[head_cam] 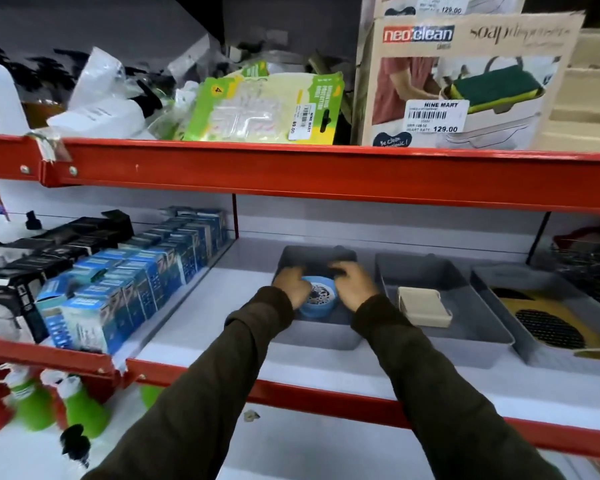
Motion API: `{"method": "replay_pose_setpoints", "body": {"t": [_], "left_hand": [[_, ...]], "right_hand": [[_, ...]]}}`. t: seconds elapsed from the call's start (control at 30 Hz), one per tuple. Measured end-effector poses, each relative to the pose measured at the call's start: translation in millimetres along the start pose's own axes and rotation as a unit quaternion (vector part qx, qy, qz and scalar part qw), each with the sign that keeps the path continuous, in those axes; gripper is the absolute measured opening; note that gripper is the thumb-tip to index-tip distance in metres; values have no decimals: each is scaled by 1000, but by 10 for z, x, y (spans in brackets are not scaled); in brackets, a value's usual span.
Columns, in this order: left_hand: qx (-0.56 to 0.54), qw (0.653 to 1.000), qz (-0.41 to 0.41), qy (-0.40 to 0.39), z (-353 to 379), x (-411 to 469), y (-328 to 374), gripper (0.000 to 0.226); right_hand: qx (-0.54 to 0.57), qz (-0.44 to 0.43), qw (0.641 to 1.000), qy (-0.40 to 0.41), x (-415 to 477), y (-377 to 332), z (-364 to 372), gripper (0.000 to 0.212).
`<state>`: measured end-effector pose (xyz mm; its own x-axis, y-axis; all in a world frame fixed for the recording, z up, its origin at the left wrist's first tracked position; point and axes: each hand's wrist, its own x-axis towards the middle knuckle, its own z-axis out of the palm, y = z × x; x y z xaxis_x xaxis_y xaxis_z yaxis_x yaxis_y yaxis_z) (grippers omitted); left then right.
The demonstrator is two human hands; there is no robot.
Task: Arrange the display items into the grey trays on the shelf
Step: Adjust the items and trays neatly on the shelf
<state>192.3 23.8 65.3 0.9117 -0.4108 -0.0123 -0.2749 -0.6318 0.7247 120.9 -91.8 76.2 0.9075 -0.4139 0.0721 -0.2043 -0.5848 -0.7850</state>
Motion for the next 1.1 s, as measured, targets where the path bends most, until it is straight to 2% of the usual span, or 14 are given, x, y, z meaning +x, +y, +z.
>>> {"method": "replay_pose_setpoints", "body": {"t": [0.1, 0.17, 0.2, 0.33, 0.47, 0.53, 0.6, 0.67, 0.73, 0.8, 0.87, 0.97, 1.03, 1.1], "left_hand": [[-165, 984, -67, -21, -38, 75, 1, 43], [-301, 945, -120, -46, -24, 100, -8, 44], [-330, 932, -140, -47, -22, 75, -1, 41], [-335, 929, -145, -52, -20, 24, 0, 41], [-310, 941, -133, -35, -18, 84, -12, 38], [-230, 967, -107, -27, 9, 134, 26, 48], [-93, 995, -41, -18, 75, 116, 161, 50], [-26, 999, 32, -33, 203, 44, 408, 49], [-18, 995, 83, -61, 378, -36, 686, 48], [42, 986, 132, -96, 601, -110, 970, 45], [120, 972, 161, -118, 806, -188, 1200, 44], [210, 959, 152, -110, 1080, -281, 1430, 39], [263, 949, 127, -116, 1204, -304, 1481, 40], [294, 942, 118, -114, 1297, -321, 1505, 39]], "right_hand": [[218, 97, 971, 6, 4, -104, -31, 25], [341, 152, 928, -10, -63, -161, -35, 20], [380, 169, 909, -24, -86, -169, -26, 21], [411, 183, 892, -33, -94, -138, -23, 21], [427, 186, 885, -29, -71, -107, -86, 17], [443, 161, 882, 3, -46, -60, -199, 31], [450, 116, 884, 46, -60, -13, -438, 40], [395, 64, 912, 91, -66, 126, -736, 41], [220, 4, 969, 109, -62, 362, -1018, 42], [39, -10, 996, 83, -57, 622, -1235, 41], [-87, 16, 995, 37, -95, 794, -1365, 37], [-192, 37, 981, -2, -237, 956, -1450, 34], [-223, 45, 974, 0, -332, 1019, -1438, 31], [-206, 62, 977, 6, -346, 1092, -1439, 28]]}}
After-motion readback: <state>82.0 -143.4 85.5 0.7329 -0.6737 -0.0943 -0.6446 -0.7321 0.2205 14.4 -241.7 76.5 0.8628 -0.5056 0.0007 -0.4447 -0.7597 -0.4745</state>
